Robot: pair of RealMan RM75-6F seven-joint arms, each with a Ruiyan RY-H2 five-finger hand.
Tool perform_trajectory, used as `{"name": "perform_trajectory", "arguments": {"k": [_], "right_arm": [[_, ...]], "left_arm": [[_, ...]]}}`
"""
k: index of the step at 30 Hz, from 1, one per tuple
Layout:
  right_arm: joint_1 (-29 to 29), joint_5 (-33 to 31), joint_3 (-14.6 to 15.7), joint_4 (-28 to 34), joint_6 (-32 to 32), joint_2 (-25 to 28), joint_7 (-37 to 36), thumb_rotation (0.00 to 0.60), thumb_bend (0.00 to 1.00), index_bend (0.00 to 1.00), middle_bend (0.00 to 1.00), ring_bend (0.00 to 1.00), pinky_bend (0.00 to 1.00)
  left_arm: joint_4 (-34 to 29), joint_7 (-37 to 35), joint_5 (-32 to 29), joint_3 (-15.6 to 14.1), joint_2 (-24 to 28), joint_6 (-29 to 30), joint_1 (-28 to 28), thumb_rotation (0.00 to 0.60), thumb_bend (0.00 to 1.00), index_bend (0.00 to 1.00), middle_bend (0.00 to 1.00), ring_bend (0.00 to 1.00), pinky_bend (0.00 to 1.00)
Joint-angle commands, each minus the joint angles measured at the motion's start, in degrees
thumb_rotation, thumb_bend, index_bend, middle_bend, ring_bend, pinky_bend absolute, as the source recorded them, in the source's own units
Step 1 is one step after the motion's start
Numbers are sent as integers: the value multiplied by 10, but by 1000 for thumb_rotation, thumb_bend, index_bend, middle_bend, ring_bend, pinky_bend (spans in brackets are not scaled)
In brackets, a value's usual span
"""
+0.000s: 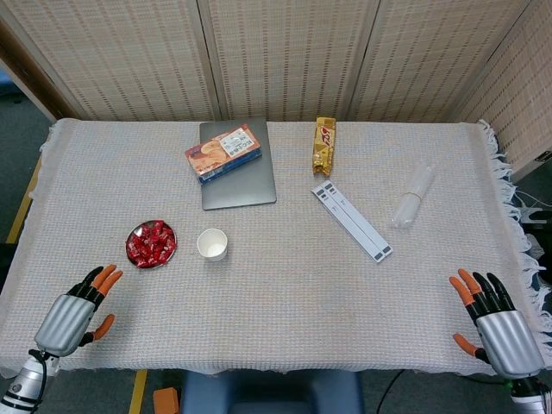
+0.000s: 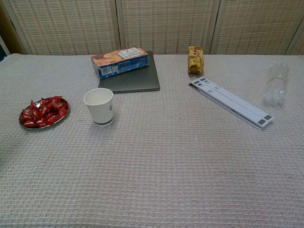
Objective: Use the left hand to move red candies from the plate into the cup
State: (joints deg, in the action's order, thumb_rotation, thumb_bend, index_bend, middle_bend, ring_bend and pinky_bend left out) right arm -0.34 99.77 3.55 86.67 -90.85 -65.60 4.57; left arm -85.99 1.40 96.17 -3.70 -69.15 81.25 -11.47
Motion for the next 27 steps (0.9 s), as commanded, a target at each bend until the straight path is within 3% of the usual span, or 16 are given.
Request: {"name": "perform_trajectory", "arguments": {"k": [1, 7, 12, 16, 21, 27], "right_arm": [[2, -2, -1, 0, 5, -4, 8, 600, 63, 0, 0, 0, 0], [3, -21, -10, 0, 12, -9, 17, 600, 64, 0, 0, 0, 0], [5, -40, -20, 4, 16, -7, 14, 600, 64, 0, 0, 0, 0], [5, -43, -22, 4, 16, -7, 16, 600, 63, 0, 0, 0, 0], [11, -65, -29, 7, 35, -14, 32, 600, 64, 0, 0, 0, 0], [10, -73, -32, 11, 36, -15, 42, 600, 64, 0, 0, 0, 0]], "left_arm": [[2, -4, 0, 3, 0, -1, -3, 600, 397, 0, 0, 35, 332], [16, -5, -4, 14, -23, -17, -19, 600, 399, 0, 1, 51, 394], [29, 29, -49, 46, -56, -82, -57, 600, 399, 0, 5, 61, 476], [31, 39, -61, 54, -63, -96, -67, 600, 399, 0, 5, 62, 514], [78, 87, -136, 104, -111, -204, -138, 600, 397, 0, 5, 62, 596], [147, 122, -183, 119, -165, -264, -181, 600, 392, 0, 11, 62, 695]]}}
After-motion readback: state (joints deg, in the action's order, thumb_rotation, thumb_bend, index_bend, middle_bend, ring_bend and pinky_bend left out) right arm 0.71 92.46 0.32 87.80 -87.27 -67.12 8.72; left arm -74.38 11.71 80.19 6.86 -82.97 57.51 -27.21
